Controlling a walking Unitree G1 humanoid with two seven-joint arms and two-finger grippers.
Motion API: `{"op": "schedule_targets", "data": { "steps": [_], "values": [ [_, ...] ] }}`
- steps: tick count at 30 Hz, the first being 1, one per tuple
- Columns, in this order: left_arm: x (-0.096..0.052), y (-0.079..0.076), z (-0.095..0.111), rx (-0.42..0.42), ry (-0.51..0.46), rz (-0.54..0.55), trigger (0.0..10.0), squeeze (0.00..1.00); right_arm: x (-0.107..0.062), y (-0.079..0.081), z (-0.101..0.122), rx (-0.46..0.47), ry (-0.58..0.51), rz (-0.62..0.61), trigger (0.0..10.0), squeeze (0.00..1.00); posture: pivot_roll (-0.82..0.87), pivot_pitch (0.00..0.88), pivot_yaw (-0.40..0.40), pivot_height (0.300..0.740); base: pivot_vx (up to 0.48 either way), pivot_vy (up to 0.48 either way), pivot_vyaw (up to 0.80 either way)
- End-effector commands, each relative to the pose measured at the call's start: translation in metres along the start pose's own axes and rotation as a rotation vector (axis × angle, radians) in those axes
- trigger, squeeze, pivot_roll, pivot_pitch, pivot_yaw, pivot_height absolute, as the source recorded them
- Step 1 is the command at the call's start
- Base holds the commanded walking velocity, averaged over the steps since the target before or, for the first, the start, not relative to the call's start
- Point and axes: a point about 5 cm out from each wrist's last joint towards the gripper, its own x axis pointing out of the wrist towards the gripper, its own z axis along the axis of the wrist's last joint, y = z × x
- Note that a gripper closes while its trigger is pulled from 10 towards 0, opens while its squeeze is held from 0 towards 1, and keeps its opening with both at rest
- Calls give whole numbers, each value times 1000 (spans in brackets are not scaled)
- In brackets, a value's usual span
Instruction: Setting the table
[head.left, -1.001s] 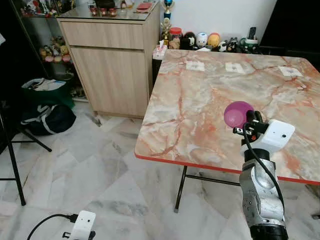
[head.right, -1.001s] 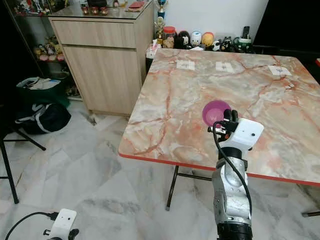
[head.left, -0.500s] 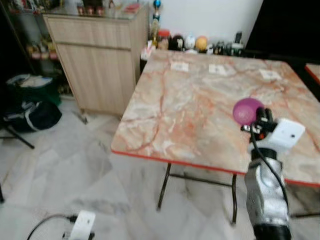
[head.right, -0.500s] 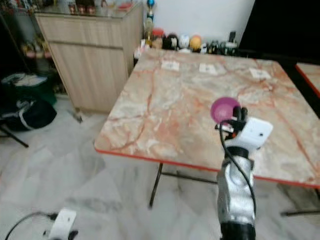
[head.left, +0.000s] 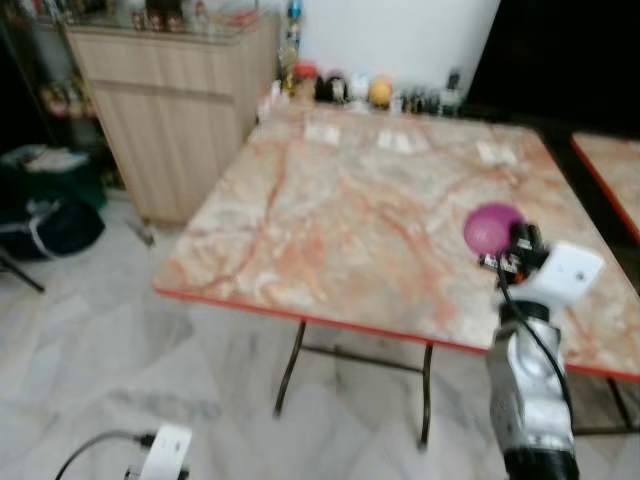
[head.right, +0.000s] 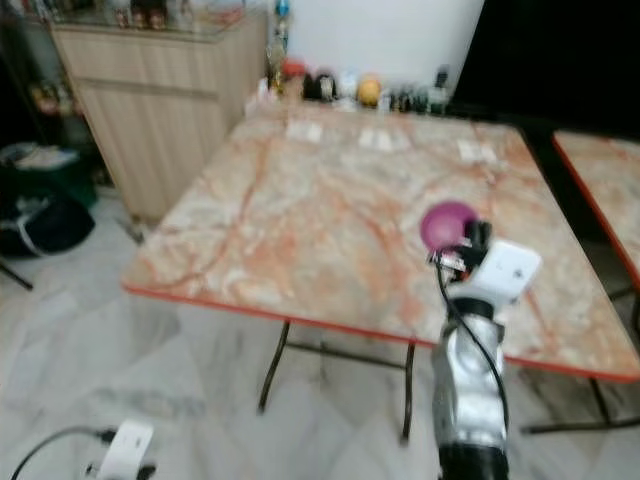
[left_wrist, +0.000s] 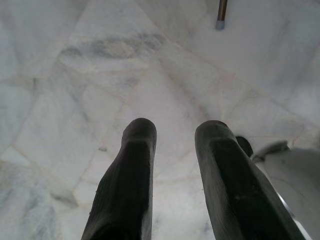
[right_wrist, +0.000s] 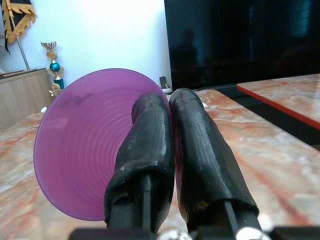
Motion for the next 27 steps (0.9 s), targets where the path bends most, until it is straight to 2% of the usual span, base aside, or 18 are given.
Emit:
{"op": "schedule_targets", "data": {
  "steps": [1, 27],
  "values": [
    [1, -5, 2, 3, -3, -16, 10000, 0, 2, -6, 4, -14, -19, -18, 10000, 0, 101, 0, -23, 740, 0, -469, 0],
    [1, -5, 3, 4, -5, -18, 10000, 0, 2, -11, 2, -20, -19, -40, 10000, 0, 103, 0, -22, 740, 0, -469, 0]
  ]
}}
